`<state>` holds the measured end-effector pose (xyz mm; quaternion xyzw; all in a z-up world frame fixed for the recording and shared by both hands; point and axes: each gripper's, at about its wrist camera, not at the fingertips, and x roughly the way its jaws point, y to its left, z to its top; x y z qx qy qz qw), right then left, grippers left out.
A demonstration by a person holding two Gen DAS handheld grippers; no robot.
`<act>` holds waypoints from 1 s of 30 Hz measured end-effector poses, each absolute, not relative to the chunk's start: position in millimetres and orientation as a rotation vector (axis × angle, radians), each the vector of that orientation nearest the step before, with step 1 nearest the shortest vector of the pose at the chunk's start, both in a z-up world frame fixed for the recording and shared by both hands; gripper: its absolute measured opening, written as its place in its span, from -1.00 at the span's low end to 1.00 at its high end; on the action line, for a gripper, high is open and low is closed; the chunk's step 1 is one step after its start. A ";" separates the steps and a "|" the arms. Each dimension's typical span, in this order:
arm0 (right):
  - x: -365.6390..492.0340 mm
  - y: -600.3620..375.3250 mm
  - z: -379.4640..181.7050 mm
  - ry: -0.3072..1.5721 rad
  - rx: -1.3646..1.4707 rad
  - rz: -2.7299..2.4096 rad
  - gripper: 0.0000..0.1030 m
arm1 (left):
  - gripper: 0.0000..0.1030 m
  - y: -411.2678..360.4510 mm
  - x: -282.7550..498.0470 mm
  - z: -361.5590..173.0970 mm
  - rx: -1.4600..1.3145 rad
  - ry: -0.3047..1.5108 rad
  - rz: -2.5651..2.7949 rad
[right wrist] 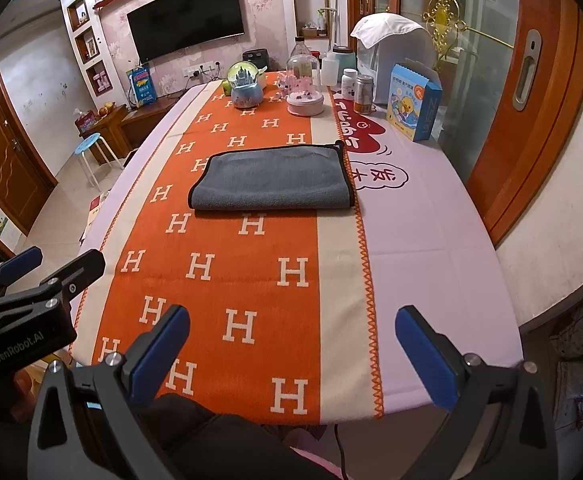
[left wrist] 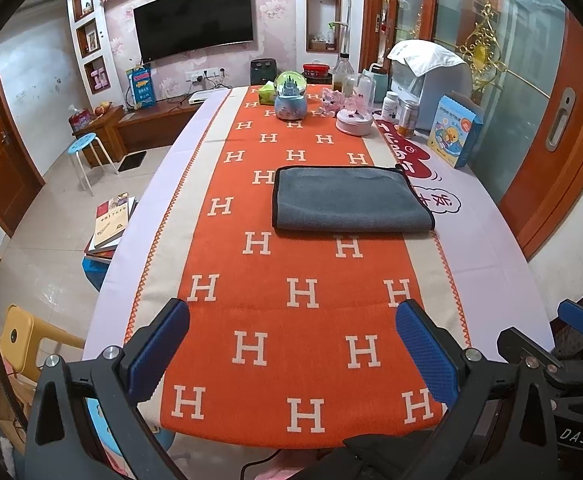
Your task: Fold towel
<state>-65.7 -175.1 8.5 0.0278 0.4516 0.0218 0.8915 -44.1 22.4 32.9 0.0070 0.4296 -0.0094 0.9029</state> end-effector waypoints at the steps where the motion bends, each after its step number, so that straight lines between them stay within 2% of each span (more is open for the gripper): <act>1: -65.7 -175.1 8.7 0.938 0.058 0.045 1.00 | 0.99 22.2 -44.2 32.8 0.013 0.888 -0.020; 30: -70.6 -172.5 0.8 0.946 0.056 0.046 1.00 | 0.99 20.9 -47.8 31.0 0.016 0.893 -0.029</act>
